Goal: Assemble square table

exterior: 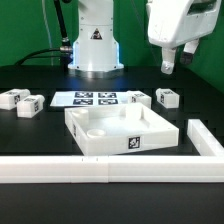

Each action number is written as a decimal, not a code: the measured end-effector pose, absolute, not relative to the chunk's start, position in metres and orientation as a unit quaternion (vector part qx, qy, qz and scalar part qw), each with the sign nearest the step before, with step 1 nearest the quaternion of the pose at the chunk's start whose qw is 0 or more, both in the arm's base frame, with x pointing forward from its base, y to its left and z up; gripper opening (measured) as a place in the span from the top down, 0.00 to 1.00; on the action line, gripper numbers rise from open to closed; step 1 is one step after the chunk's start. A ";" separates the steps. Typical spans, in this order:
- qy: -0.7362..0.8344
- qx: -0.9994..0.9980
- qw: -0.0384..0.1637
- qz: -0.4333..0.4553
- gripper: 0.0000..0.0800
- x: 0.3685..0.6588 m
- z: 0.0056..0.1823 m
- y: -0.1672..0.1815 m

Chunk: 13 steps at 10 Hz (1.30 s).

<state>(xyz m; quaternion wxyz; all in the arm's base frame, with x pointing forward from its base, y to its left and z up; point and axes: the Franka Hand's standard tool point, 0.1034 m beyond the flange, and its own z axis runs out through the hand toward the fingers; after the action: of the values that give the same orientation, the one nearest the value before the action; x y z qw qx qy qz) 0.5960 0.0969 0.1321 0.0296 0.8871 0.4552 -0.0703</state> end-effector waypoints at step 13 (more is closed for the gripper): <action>0.701 0.712 -0.002 -0.047 0.19 0.574 0.124 0.031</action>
Offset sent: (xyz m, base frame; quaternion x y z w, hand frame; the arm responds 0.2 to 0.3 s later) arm 0.0000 0.0000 0.0000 0.0000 0.0000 0.0000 1.0000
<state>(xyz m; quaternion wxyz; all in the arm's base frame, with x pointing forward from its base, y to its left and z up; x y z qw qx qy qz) 0.5737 0.0313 0.1243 -0.0016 0.7116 0.7010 -0.0472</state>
